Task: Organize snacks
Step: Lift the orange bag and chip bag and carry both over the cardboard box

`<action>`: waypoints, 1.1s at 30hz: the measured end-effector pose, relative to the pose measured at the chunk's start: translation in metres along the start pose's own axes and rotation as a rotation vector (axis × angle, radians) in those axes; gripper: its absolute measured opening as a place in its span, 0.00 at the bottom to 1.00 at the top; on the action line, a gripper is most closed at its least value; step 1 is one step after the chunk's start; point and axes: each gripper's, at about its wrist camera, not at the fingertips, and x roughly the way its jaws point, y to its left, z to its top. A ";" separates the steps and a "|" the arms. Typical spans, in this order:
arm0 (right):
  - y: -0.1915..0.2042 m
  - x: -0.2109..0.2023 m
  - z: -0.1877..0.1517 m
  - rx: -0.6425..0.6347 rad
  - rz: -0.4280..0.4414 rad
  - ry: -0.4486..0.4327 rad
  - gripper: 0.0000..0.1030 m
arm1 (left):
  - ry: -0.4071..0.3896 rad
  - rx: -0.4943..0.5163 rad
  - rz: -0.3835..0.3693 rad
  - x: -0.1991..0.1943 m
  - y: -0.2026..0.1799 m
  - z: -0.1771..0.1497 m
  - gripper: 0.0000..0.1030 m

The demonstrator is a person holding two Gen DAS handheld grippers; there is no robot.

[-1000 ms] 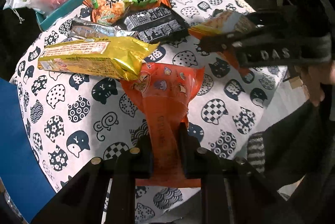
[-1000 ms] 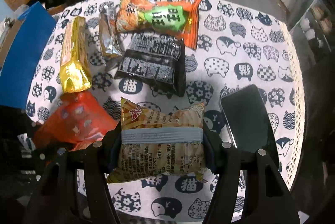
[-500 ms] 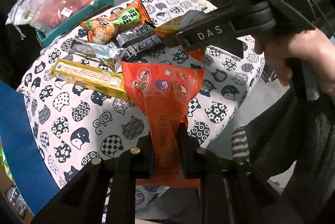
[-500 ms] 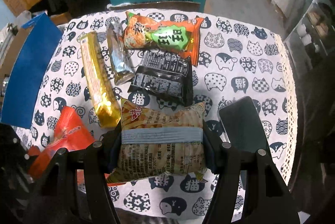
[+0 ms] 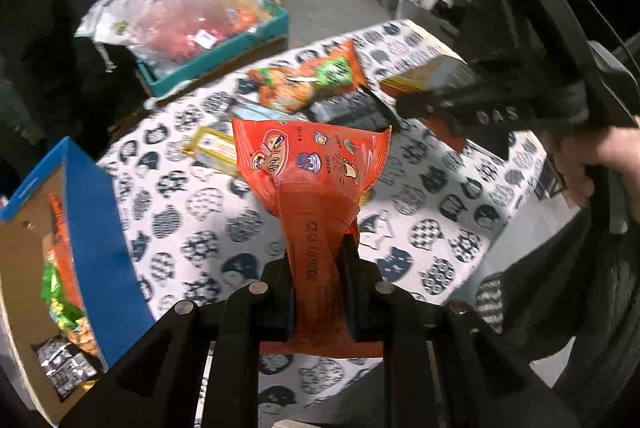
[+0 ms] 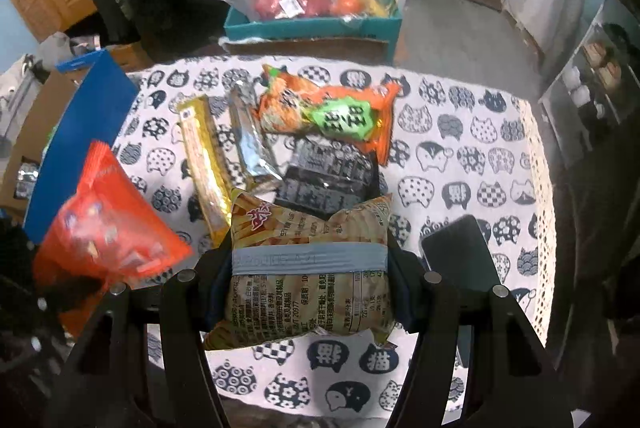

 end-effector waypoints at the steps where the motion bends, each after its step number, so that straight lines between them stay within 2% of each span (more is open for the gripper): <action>1: 0.002 -0.001 0.001 -0.003 0.000 -0.003 0.61 | -0.005 -0.006 0.008 -0.002 0.003 0.000 0.18; 24: 0.105 -0.017 0.046 -0.158 0.058 -0.053 0.61 | -0.105 -0.166 0.152 -0.052 0.092 -0.012 0.18; 33: 0.151 -0.011 0.058 -0.214 0.097 -0.040 0.61 | -0.116 -0.248 0.157 -0.065 0.128 -0.026 0.18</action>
